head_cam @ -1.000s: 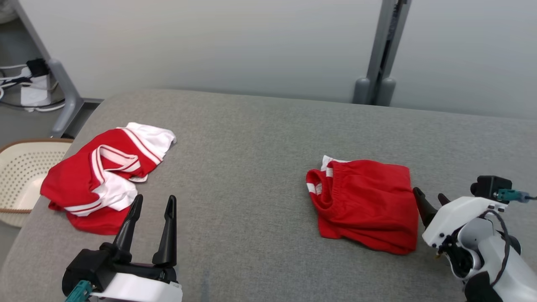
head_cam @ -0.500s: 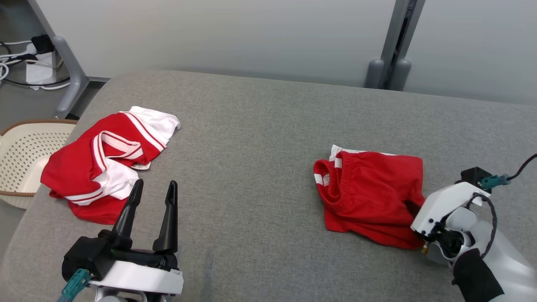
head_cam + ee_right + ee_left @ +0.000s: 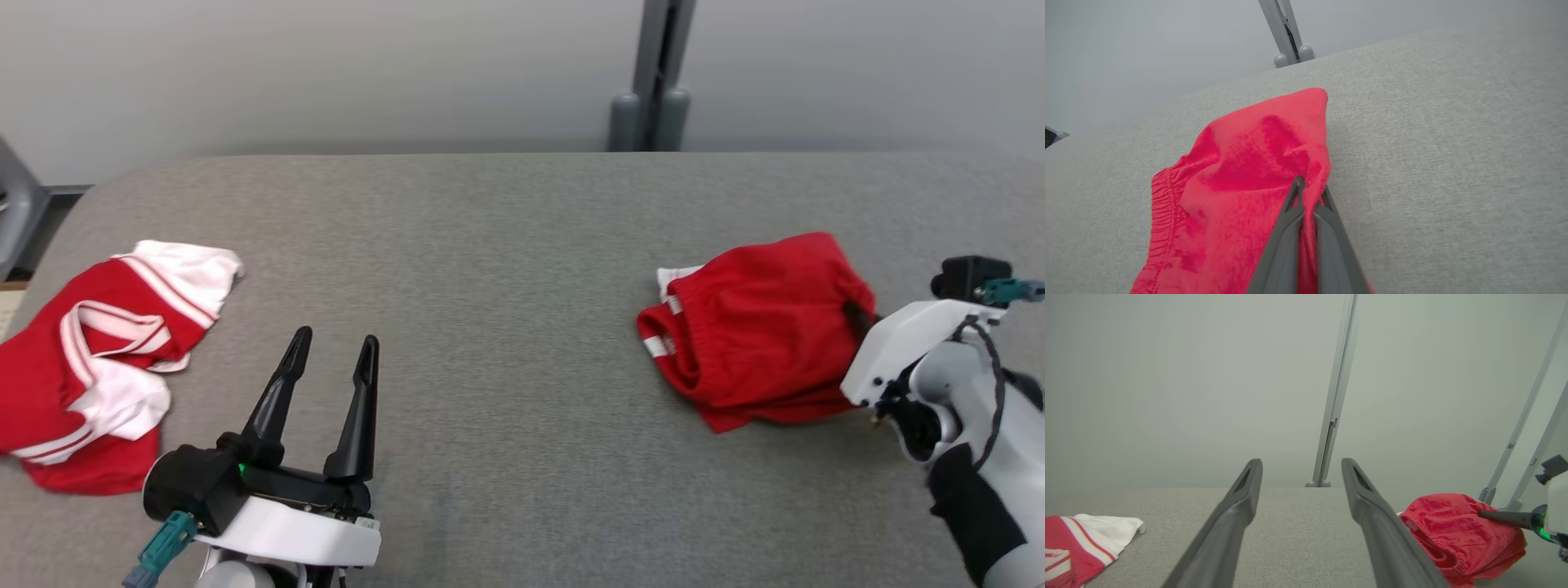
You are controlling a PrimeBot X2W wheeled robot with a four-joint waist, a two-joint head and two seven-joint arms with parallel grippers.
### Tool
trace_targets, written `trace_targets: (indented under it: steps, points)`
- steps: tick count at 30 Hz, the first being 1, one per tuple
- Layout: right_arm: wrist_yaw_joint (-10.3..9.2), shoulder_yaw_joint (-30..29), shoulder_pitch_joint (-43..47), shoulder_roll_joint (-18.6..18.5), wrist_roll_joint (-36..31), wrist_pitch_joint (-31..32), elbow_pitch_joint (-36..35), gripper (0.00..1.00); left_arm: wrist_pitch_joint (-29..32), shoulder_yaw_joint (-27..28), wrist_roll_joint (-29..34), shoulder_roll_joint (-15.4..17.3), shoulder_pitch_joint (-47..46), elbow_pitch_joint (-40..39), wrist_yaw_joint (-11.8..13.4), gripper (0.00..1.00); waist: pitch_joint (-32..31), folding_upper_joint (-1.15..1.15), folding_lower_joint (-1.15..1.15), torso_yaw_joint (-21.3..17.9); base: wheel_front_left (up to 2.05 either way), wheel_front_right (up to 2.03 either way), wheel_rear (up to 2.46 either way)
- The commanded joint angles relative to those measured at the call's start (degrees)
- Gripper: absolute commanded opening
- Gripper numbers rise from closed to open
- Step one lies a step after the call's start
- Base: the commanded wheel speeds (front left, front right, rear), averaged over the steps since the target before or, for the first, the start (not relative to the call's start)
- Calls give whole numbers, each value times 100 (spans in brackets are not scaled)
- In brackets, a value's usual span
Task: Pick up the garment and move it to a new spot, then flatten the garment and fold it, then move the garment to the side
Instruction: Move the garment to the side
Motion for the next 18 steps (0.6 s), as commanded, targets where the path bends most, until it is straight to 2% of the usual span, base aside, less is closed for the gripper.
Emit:
trace_targets:
  steps: [1,11,18]
  points:
    - [9,33,-76,-91,-26,-62,-10,0,-10,-19,-40,43,-107,-22,-9,100,107,0,0,-228,0,0,0]
    - [6,650,-853,-866,-271,-410,81,0,-10,-351,-49,313,-503,-185,-9,100,829,0,0,-1070,0,0,0]
    - [6,908,-1461,-1252,-487,-693,400,0,-10,-470,-22,536,-787,-245,-9,100,1351,0,0,-1499,0,0,0]
